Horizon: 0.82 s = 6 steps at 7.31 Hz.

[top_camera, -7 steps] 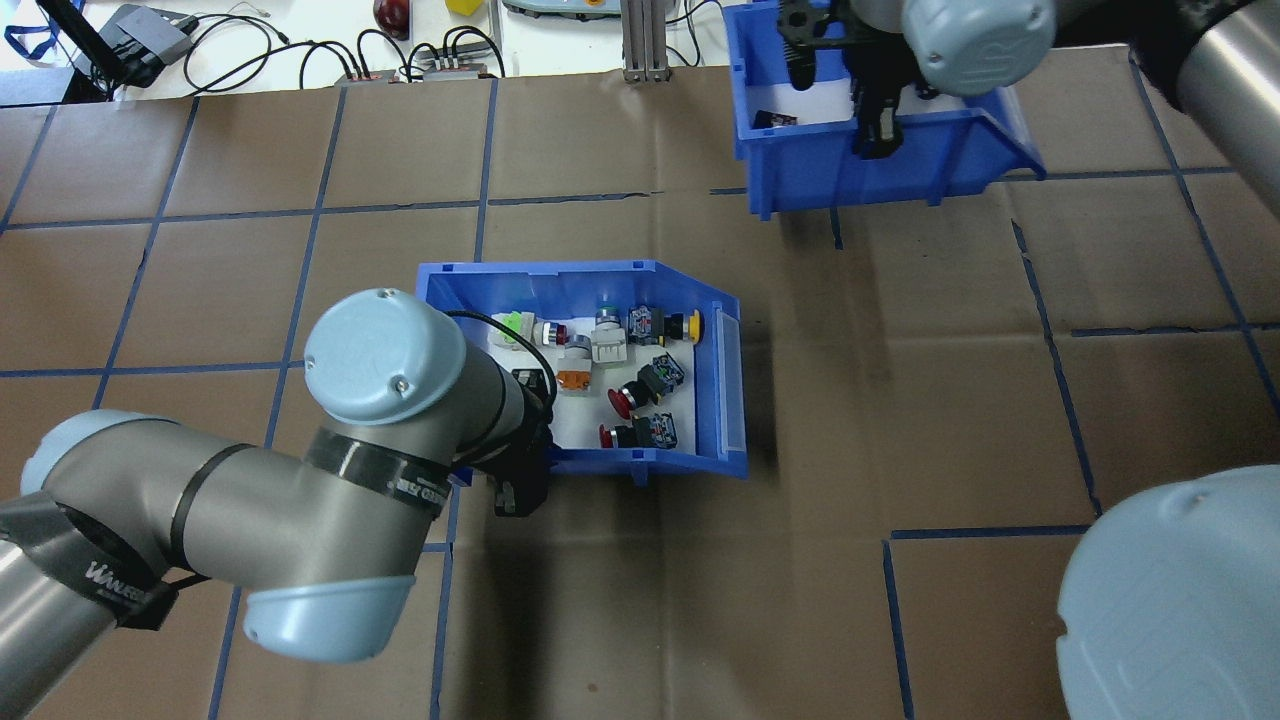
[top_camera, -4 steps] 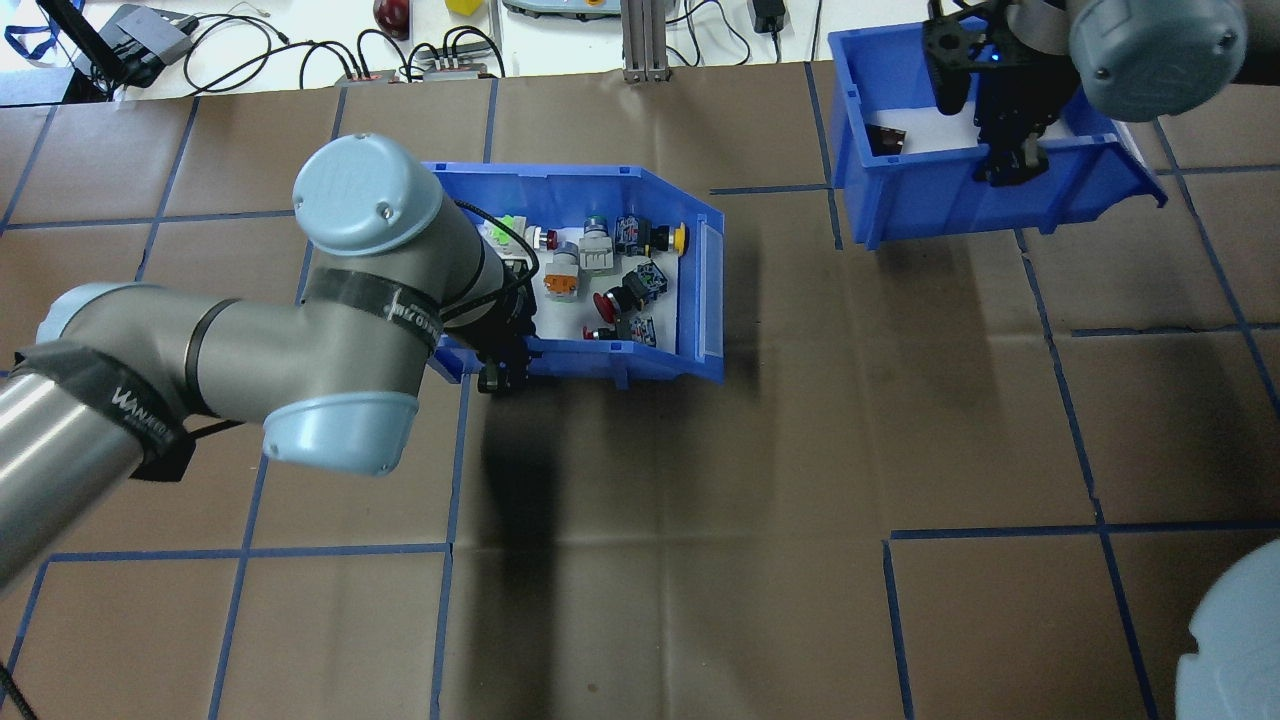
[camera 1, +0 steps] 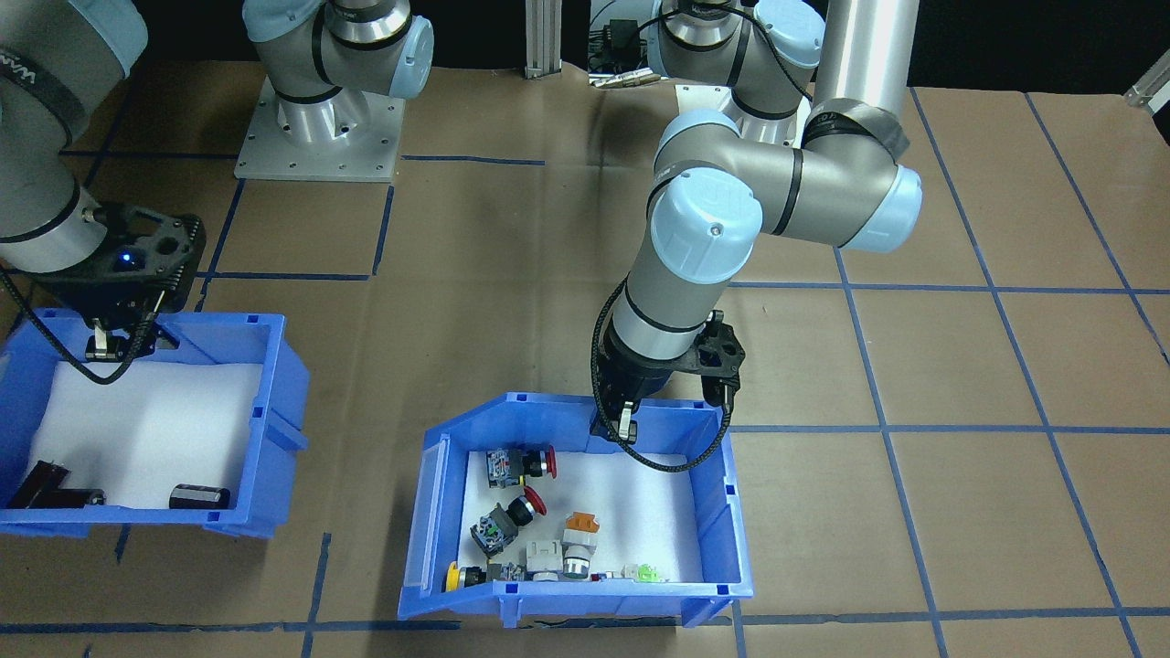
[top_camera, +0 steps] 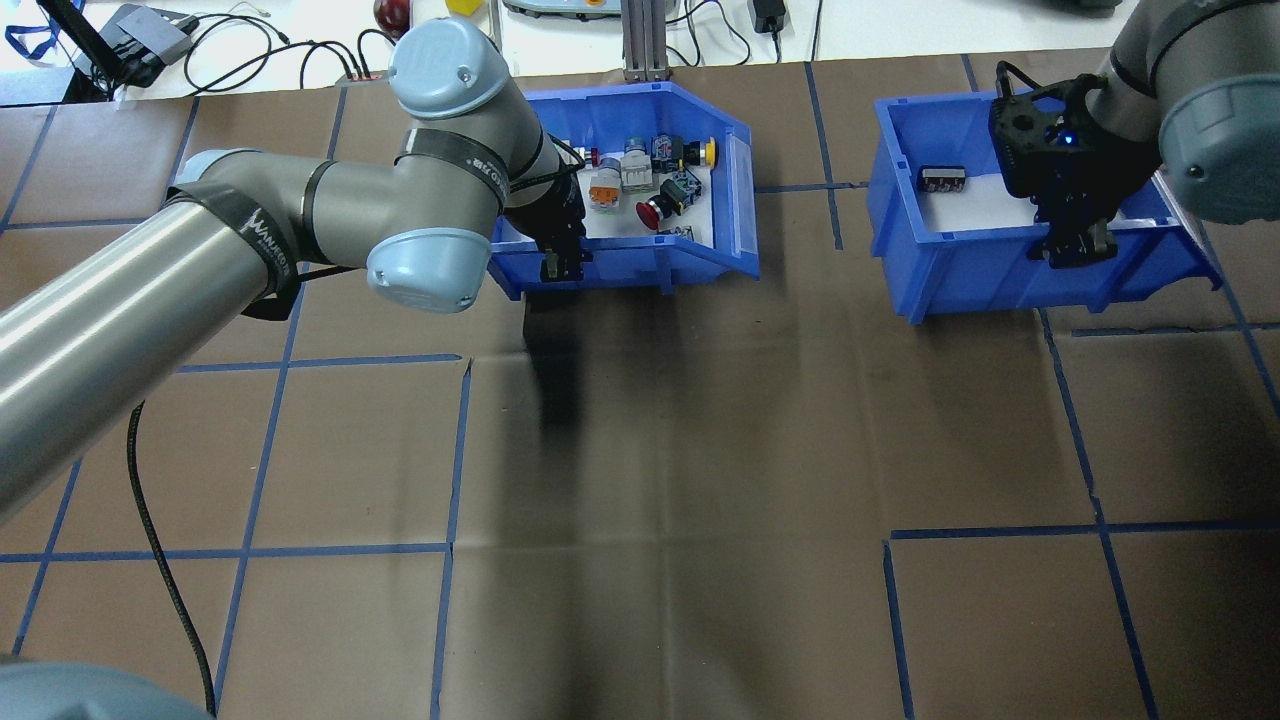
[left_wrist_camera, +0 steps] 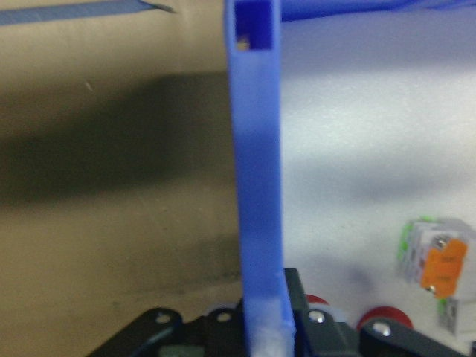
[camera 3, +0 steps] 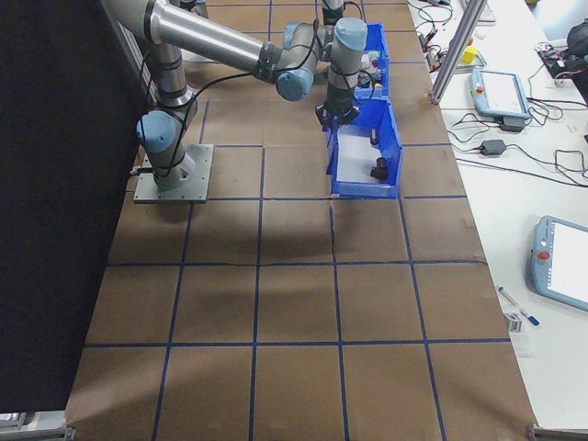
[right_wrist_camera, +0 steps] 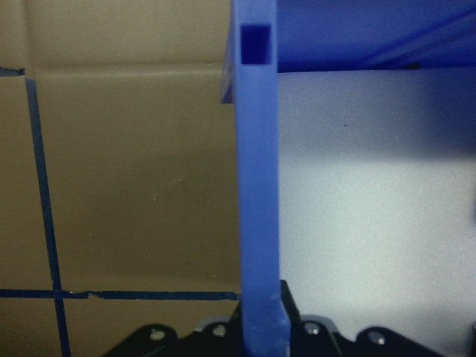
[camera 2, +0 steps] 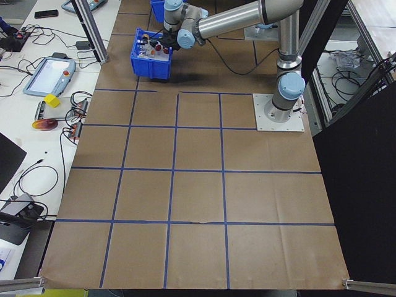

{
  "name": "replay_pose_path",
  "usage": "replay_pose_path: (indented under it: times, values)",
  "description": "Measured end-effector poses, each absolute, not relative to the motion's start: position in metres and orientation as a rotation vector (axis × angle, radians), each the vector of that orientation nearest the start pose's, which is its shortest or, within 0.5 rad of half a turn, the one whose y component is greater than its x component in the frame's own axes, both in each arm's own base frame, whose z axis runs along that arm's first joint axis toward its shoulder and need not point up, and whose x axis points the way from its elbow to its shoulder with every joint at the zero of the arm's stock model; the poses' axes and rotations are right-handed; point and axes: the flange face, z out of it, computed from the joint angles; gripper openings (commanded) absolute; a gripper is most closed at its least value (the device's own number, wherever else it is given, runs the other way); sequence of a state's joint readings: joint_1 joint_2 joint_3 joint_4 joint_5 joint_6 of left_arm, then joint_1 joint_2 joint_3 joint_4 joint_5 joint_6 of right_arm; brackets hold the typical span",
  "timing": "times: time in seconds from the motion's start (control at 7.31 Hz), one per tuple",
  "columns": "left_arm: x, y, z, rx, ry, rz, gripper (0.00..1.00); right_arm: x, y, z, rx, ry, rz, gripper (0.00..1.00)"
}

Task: Place button box in front

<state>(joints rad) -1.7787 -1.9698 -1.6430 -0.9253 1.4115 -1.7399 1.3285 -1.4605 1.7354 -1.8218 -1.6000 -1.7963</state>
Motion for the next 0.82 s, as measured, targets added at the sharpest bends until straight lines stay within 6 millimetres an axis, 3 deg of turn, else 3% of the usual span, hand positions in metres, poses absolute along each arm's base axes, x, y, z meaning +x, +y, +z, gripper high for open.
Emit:
replay_pose_path:
  times: [0.27,0.55,0.82]
  values:
    - [-0.301,-0.595,0.284,-2.352,2.425,0.099,0.00,-0.010,-0.517,0.371,-2.177,2.225,0.046,0.07]
    - [-0.323,-0.591,0.272,-2.315,2.430,0.097,0.00,-0.018,-0.502,0.365,-2.157,2.224,0.046,0.07]
    - [-0.326,-0.590,0.268,-2.279,2.427,0.034,0.00,-0.018,-0.491,0.361,-2.146,2.222,0.052,0.07]
